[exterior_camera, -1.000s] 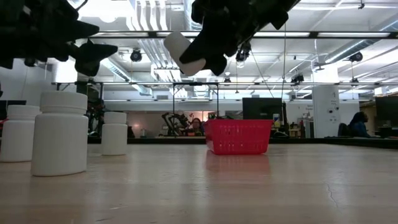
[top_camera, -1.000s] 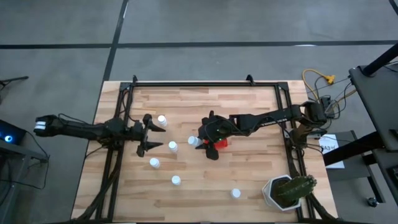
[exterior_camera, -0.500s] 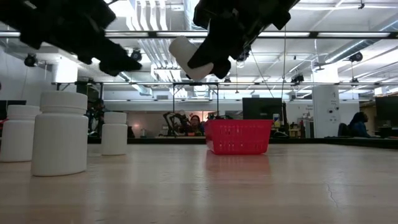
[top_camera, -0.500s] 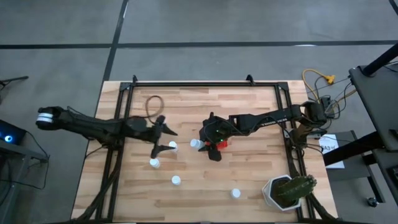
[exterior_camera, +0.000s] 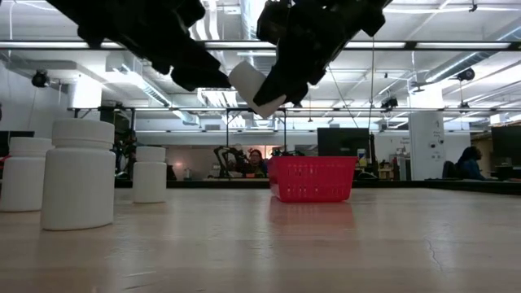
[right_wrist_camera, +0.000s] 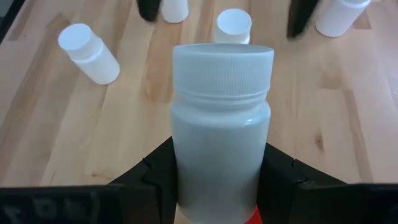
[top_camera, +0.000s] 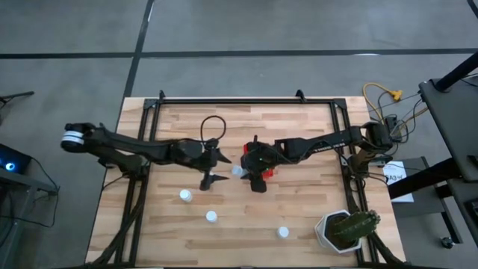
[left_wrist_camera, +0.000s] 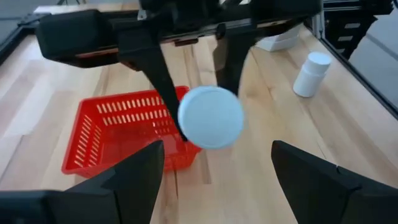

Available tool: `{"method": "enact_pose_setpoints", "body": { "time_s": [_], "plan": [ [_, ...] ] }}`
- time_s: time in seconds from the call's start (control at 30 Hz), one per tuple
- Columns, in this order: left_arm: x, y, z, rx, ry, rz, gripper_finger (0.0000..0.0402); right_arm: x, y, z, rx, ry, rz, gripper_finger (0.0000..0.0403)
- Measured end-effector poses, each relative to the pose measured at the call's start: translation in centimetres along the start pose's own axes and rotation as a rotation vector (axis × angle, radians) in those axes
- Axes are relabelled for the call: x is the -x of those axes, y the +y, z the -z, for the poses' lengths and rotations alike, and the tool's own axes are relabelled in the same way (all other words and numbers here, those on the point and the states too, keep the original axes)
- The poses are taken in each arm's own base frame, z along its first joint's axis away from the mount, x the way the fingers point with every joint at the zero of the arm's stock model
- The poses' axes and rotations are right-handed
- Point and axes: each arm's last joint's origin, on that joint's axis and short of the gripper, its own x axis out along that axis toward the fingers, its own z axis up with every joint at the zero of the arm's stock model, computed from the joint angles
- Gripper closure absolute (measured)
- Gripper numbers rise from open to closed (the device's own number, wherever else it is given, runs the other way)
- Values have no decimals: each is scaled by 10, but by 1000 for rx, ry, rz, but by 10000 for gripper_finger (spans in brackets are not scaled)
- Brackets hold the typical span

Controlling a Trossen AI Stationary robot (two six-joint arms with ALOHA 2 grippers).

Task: Pick and place pill bottles into a basket
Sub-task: Put the middle right white medicine bottle into the red bin

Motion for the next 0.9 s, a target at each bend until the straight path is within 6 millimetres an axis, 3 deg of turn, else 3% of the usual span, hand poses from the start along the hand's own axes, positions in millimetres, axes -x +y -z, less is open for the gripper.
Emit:
{"method": "enact_pose_setpoints", "body": {
  "time_s": [0.5,0.9],
  "plan": [
    [-14,1,-10,38,-57,-2,120,0,2,-1,16,-8,-4,261],
    [-31,2,-4,64,-63,3,120,0,3,-2,26,-19,-8,261]
  ]
}}
